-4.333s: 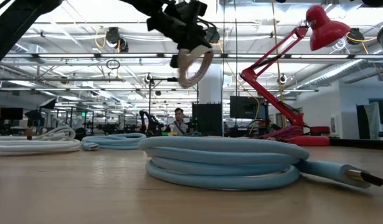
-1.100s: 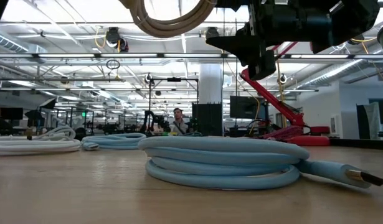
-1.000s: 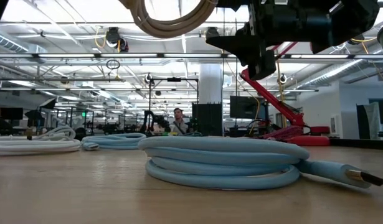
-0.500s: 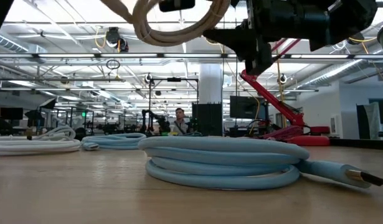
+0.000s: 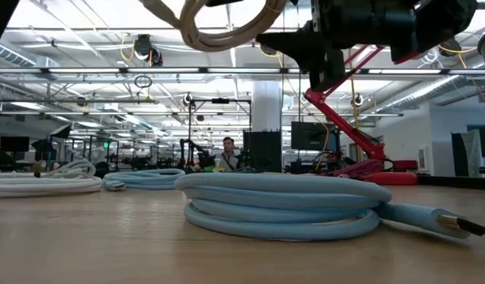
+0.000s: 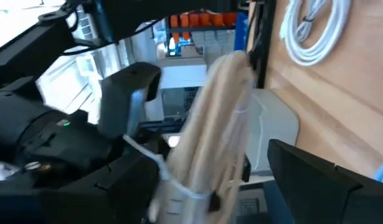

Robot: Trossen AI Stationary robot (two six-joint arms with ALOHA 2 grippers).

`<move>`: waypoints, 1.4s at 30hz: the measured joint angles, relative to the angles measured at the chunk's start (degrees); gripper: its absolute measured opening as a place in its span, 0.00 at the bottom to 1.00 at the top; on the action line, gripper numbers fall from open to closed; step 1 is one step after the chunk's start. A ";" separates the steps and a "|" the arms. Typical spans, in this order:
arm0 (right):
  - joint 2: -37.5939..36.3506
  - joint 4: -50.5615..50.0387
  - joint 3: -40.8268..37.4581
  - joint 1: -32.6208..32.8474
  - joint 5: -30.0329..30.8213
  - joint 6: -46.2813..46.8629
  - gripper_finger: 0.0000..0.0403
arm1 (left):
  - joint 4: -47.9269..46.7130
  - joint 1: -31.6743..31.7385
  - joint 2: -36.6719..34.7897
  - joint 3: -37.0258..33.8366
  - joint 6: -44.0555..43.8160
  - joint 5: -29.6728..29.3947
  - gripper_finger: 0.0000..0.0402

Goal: Pick & Place USB Port
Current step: Put the top brown display cable into the blue bin

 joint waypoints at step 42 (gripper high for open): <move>-5.96 1.84 -0.15 3.57 -5.50 -8.67 0.08 | 30.86 -3.57 -13.27 0.29 -12.73 -10.35 0.30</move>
